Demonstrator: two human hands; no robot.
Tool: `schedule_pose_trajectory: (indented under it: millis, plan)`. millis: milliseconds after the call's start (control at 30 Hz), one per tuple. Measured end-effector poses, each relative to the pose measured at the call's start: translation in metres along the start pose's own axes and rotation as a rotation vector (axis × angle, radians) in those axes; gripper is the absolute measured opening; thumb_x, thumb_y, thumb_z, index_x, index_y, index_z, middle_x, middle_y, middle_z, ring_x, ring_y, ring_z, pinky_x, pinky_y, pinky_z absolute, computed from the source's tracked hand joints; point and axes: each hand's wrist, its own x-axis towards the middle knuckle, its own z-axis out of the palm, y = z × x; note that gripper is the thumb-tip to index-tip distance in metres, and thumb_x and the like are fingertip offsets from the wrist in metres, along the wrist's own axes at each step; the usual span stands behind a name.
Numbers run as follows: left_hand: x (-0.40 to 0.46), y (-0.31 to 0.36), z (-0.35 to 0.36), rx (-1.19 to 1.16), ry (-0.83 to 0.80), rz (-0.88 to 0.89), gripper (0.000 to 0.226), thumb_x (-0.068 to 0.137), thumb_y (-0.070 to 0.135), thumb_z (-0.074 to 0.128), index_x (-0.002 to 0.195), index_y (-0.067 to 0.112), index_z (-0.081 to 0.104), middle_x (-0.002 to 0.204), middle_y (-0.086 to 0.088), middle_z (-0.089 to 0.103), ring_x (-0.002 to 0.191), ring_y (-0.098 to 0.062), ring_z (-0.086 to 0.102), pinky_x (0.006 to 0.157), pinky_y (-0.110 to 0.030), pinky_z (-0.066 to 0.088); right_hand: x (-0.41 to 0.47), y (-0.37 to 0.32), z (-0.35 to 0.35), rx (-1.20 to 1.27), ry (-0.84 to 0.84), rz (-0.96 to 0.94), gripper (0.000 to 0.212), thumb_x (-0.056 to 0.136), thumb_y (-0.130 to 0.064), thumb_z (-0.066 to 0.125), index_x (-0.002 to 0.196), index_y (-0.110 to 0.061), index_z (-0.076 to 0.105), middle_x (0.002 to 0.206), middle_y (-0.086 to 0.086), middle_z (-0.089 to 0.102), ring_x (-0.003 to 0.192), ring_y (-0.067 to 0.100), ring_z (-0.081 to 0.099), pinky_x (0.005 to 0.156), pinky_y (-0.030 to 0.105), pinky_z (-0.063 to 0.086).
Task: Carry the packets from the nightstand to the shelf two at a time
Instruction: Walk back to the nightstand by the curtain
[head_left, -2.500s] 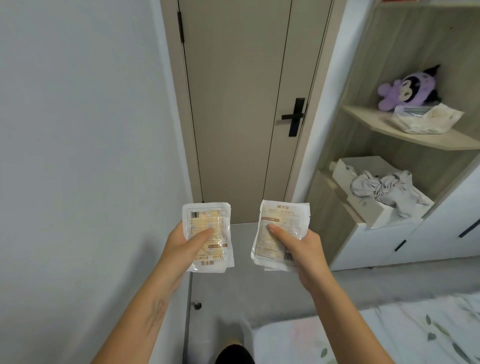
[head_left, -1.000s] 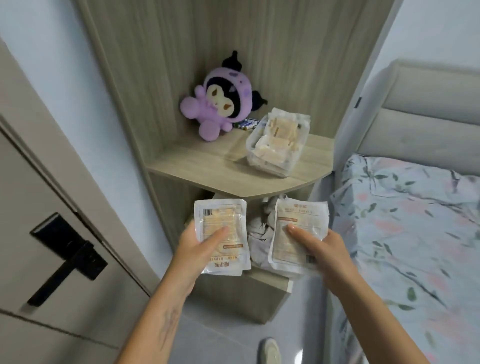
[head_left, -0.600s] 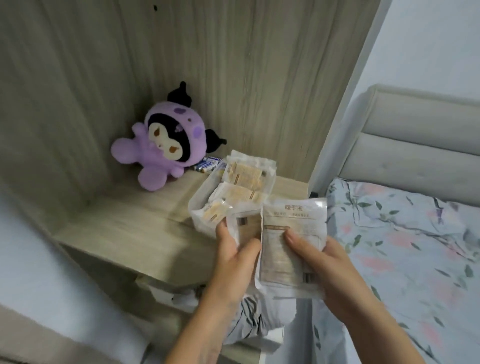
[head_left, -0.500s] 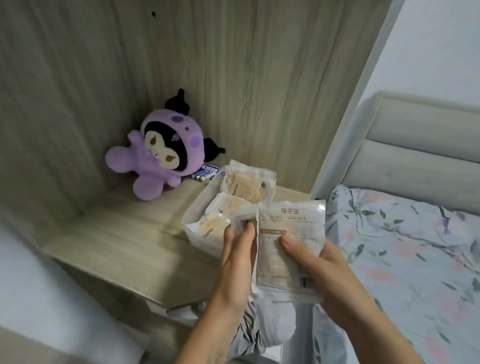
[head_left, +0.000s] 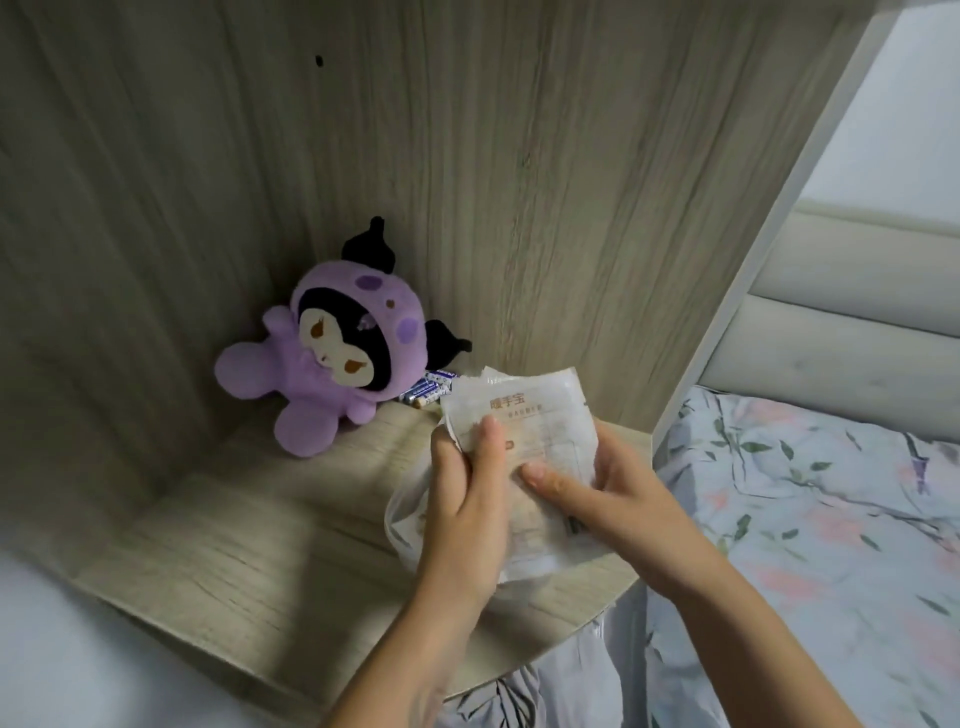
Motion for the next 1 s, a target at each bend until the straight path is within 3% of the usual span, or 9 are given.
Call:
schedule_pose_trajectory:
  millis: [67,233,300,367,467,533,667,833,1000]
  plan:
    - [0.006,0.01,0.001,0.069,0.012,-0.011,0.011,0.093,0.053,0.04,0.097,0.043,0.043,0.109,0.022,0.051,0.108,-0.001,0.052,0.081,-0.009,0.044,0.011,0.002,0.009,-0.039,0.045,-0.04,0.039,0.088,-0.018,0.067,0.124,-0.009,0.054,0.115,0.007,0.071,0.105,0.019,0.069,0.088,0.034,0.056]
    - [0.027,0.007,-0.015,0.089,-0.069,0.002,0.053,0.077,0.075,0.041,0.105,0.034,0.058,0.122,0.0,0.061,0.12,-0.016,0.056,0.103,-0.041,0.045,0.025,0.022,0.025,-0.128,0.096,-0.048,0.036,0.091,-0.029,0.062,0.123,-0.014,0.055,0.116,0.004,0.07,0.109,0.017,0.066,0.096,0.04,0.052]
    - [0.028,0.009,-0.028,0.111,-0.232,-0.034,0.045,0.092,0.063,0.038,0.105,0.029,0.065,0.105,0.008,0.072,0.103,-0.004,0.065,0.094,-0.027,0.051,0.032,0.016,0.014,-0.127,0.078,-0.01,0.025,0.093,-0.021,0.062,0.117,-0.013,0.059,0.11,0.005,0.073,0.102,0.018,0.07,0.09,0.037,0.056]
    - [0.029,0.009,-0.047,0.449,-0.263,0.096,0.028,0.098,0.044,0.042,0.095,0.028,0.065,0.083,0.02,0.07,0.081,0.009,0.062,0.077,-0.017,0.05,0.044,0.006,-0.004,-0.172,0.087,0.014,0.023,0.091,-0.02,0.061,0.113,-0.014,0.06,0.106,0.003,0.074,0.097,0.016,0.071,0.086,0.033,0.058]
    - [0.034,0.009,-0.066,1.441,-0.363,0.35,0.02,0.094,0.042,0.05,0.092,0.027,0.063,0.09,0.015,0.063,0.094,-0.006,0.056,0.084,-0.03,0.044,0.071,-0.007,-0.036,-0.367,-0.024,0.118,0.031,0.091,-0.028,0.063,0.118,-0.014,0.057,0.109,0.001,0.072,0.098,0.015,0.071,0.088,0.033,0.057]
    - [0.032,0.008,-0.066,1.702,-0.425,0.34,0.028,0.09,0.045,0.053,0.083,0.019,0.06,0.084,0.011,0.06,0.093,-0.013,0.052,0.085,-0.03,0.038,0.091,-0.01,-0.045,-0.616,-0.166,0.211,0.035,0.088,-0.04,0.065,0.113,-0.016,0.057,0.112,-0.003,0.07,0.102,0.015,0.068,0.089,0.033,0.055]
    - [0.033,0.011,-0.057,1.743,-0.404,0.207,0.044,0.086,0.061,0.054,0.083,0.018,0.065,0.09,0.004,0.068,0.084,-0.017,0.06,0.081,-0.032,0.042,0.118,0.004,-0.03,-1.068,-0.509,0.381,0.061,0.092,-0.047,0.058,0.134,-0.004,0.05,0.129,-0.008,0.045,0.122,0.01,0.041,0.1,0.021,0.029]
    - [0.026,0.008,-0.057,1.779,-0.381,0.164,0.06,0.094,0.063,0.03,0.06,0.015,0.039,0.075,-0.001,0.051,0.075,-0.021,0.05,0.067,-0.031,0.035,0.133,0.021,-0.021,-1.102,-0.583,0.552,0.082,0.086,-0.06,0.058,0.15,-0.018,0.027,0.149,-0.002,0.041,0.139,0.019,0.035,0.115,0.036,0.027]
    - [0.022,0.001,-0.056,1.785,-0.302,0.25,0.05,0.097,0.058,0.026,0.072,0.019,0.047,0.095,0.0,0.062,0.09,-0.021,0.061,0.076,-0.032,0.033,0.131,0.022,-0.016,-1.331,-0.454,0.364,0.057,0.084,-0.051,0.066,0.126,-0.015,0.05,0.11,0.0,0.054,0.102,0.022,0.052,0.082,0.029,0.039]
